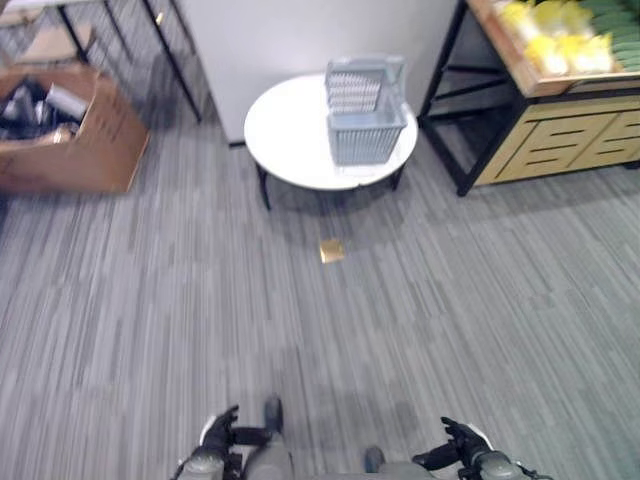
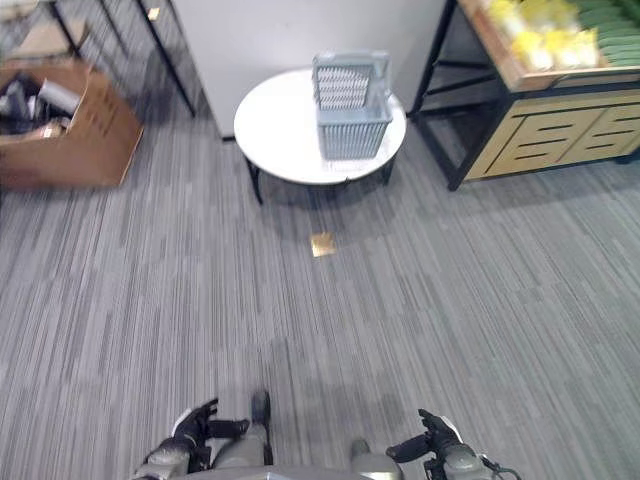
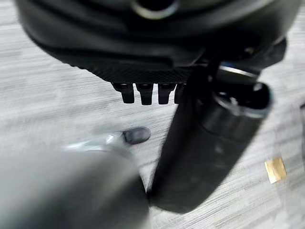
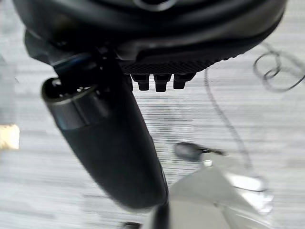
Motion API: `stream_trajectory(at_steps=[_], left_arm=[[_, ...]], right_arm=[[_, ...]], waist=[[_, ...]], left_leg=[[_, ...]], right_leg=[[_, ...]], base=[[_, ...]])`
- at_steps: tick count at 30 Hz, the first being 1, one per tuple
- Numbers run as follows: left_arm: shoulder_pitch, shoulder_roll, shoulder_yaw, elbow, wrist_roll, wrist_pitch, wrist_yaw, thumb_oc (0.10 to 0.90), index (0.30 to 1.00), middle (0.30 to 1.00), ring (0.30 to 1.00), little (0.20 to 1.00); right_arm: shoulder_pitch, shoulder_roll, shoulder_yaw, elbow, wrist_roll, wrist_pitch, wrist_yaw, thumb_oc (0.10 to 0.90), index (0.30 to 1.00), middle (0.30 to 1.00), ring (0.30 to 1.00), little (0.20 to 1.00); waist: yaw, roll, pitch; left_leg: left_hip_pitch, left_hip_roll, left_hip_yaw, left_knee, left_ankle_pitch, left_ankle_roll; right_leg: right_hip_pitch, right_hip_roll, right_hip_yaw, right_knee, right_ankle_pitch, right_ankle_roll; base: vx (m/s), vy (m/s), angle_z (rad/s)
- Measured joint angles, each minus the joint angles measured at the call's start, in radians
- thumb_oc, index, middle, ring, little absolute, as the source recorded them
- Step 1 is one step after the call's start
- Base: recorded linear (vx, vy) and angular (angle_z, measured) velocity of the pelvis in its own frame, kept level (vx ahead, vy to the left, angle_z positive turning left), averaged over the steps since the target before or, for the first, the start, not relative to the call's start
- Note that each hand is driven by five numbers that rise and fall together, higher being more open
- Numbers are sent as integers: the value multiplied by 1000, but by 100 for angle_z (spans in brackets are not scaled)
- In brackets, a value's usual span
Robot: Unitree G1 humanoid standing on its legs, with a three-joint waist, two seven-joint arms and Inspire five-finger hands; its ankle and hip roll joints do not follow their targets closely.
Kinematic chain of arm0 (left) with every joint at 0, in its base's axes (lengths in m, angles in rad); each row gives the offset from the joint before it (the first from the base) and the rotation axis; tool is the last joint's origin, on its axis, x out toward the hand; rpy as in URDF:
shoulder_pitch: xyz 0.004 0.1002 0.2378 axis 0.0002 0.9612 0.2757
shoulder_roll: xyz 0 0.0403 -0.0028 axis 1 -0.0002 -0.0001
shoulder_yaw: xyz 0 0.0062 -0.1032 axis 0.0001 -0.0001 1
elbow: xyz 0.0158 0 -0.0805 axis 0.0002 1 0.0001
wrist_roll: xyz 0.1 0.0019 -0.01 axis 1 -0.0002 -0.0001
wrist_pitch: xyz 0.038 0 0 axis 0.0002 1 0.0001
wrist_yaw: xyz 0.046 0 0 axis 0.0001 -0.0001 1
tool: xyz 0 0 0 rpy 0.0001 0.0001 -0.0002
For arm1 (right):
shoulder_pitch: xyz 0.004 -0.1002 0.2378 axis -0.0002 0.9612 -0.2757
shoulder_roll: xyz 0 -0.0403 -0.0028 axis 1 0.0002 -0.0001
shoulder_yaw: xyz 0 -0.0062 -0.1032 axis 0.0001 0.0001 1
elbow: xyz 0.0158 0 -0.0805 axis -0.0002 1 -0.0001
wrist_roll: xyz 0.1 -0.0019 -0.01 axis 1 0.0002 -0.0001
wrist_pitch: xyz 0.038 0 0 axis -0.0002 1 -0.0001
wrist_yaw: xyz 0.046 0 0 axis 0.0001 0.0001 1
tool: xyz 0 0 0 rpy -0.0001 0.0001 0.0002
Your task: Get the vegetables into the basket
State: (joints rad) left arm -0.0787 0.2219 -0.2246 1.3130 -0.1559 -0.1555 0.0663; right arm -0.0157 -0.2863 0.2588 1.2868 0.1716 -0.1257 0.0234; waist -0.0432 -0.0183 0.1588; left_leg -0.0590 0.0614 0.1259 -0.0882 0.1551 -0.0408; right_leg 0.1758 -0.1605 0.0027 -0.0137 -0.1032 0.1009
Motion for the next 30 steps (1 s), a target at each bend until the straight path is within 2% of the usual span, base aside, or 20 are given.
stream_trajectory(at_steps=[1,3,8,10,12,13,14,15,16,17,18,19,20,21,22,23,24,25,28,30], left_arm=[[-2,2,-11,-1,20,-3,1,900,1000,1000,1000,1000],[-7,13,-19,-3,34,5,1,900,1000,1000,1000,1000],[-7,19,-52,-16,39,8,1,900,1000,1000,1000,1000],[-8,20,-61,-20,39,8,0,900,1000,1000,1000,1000],[-11,25,-80,-17,60,7,-3,900,1000,1000,1000,1000],[-11,26,-88,-16,60,6,-3,900,1000,1000,1000,1000],[-19,28,-87,-11,59,6,-3,900,1000,1000,1000,1000],[-18,30,-83,-3,59,9,-2,900,1000,1000,1000,1000],[-20,35,-80,-3,60,10,-2,900,1000,1000,1000,1000],[-34,27,-77,10,60,7,1,900,1000,1000,1000,1000],[-45,23,-54,36,60,17,1,900,1000,1000,1000,1000],[-27,21,-38,37,60,18,1,900,1000,1000,1000,1000],[15,27,-37,33,60,15,2,900,1000,1000,1000,1000],[35,31,-37,27,60,15,2,900,1000,1000,1000,1000],[43,34,-38,29,60,17,3,900,1000,1000,1000,1000],[45,13,-37,40,60,19,1,900,1000,1000,1000,1000],[41,4,-34,51,59,19,4,900,1000,1000,1000,1000],[42,2,-33,45,59,16,3,900,1000,1000,1000,1000],[41,-11,-1,37,59,17,1,900,1000,1000,1000,1000],[15,-29,1,32,57,16,0,900,1000,1000,1000,1000]], right_arm=[[-12,5,-16,2,0,0,-2,900,1000,1000,1000,1000],[-24,6,-14,0,-9,3,3,900,1000,1000,1000,1000],[-57,25,-10,-9,-17,5,14,900,1000,1000,1000,1000],[-83,20,-11,-20,-17,5,11,900,1000,1000,1000,1000],[-95,15,-10,-24,-15,6,8,900,1000,1000,1000,1000],[-89,16,-16,-24,-5,4,8,900,1000,1000,1000,1000],[-109,11,-17,-60,2,-6,3,900,1000,1000,1000,1000],[-111,11,-11,-78,1,-11,-1,900,1000,1000,1000,1000],[-114,11,0,-89,1,-11,-1,900,1000,1000,1000,1000],[-128,9,24,-100,1,-11,0,900,1000,1000,1000,1000],[-132,12,22,-114,2,-11,-2,900,1000,1000,1000,1000],[-130,12,22,-115,2,-10,-2,900,1000,1000,1000,1000],[-117,18,23,-115,1,-10,1,900,1000,1000,1000,1000],[-111,22,26,-113,-1,-9,2,900,1000,1000,1000,1000],[-102,21,25,-108,-1,-7,2,900,1000,1000,1000,1000],[-118,12,24,-92,-1,2,2,900,1000,1000,1000,1000],[-127,8,25,-85,-5,12,3,900,1000,1000,1000,1000],[-123,2,27,-87,-10,14,10,900,1000,1000,1000,1000],[-124,-34,37,-122,-10,4,11,900,1000,1000,1000,1000],[-123,-54,35,-123,-7,1,10,900,1000,1000,1000,1000]], waist=[[0,-1,-7],[9,-5,-14],[26,-12,-23],[24,-15,-25],[14,-20,-24],[14,-20,-24],[3,-15,21],[0,-11,24],[0,-13,24],[0,-18,28],[-12,-31,28],[-20,-32,29],[-26,-37,25],[-21,-37,15],[-23,-33,12],[-19,20,12],[-13,35,12],[-7,38,8],[-3,65,-12],[-17,65,-15]], left_leg=[[4,-28,17,0,-17,23],[2,-51,41,0,-32,42],[2,-73,79,0,-60,68],[-1,-76,97,0,-73,76],[9,-87,114,0,-89,101],[18,-95,112,0,-97,112],[62,-99,113,-1,-126,140],[69,-99,116,-6,-134,135],[73,-103,116,-5,-145,125],[70,-106,116,-1,-153,116],[76,-120,102,0,-159,84],[107,-125,87,0,-173,71],[171,-117,58,0,-201,57],[196,-108,38,1,-223,38],[224,-81,13,1,-243,10],[234,-24,7,10,-242,-4],[229,12,9,59,-224,-31],[219,32,11,108,-200,-67],[176,93,-12,253,-151,-127],[118,104,-71,356,-57,-169]], right_leg=[[-33,-27,1,44,-12,19],[-59,-50,20,73,-5,37],[-125,-72,55,151,6,72],[-203,-66,81,269,6,74],[-326,-71,107,508,25,93],[-350,-72,119,561,47,92],[-464,-105,19,728,32,86],[-493,-107,-31,689,22,74],[-513,-97,-59,592,18,68],[-525,-78,-86,394,34,67],[-538,-78,-102,81,152,76],[-520,-83,-123,-46,222,68],[-505,-83,-126,-57,306,60],[-498,-83,-125,-31,321,51],[-465,-65,-137,-18,392,35],[-439,-15,-168,-12,365,23],[-407,13,-195,-17,359,-20],[-383,29,-206,-24,345,-40],[-347,87,-213,-26,292,-93],[-323,102,-231,-21,268,-125]], base=[[171,298,-23],[118,244,-27],[59,176,-22],[56,235,-38],[109,230,-18],[164,156,-16],[261,-41,-21],[221,-56,-21],[294,-154,-3],[309,-169,27],[387,-226,42],[328,-209,85],[280,-267,73],[324,-381,83],[285,-389,54],[213,-336,45],[142,-264,20],[146,-268,5],[159,-334,-22],[84,-217,17]])
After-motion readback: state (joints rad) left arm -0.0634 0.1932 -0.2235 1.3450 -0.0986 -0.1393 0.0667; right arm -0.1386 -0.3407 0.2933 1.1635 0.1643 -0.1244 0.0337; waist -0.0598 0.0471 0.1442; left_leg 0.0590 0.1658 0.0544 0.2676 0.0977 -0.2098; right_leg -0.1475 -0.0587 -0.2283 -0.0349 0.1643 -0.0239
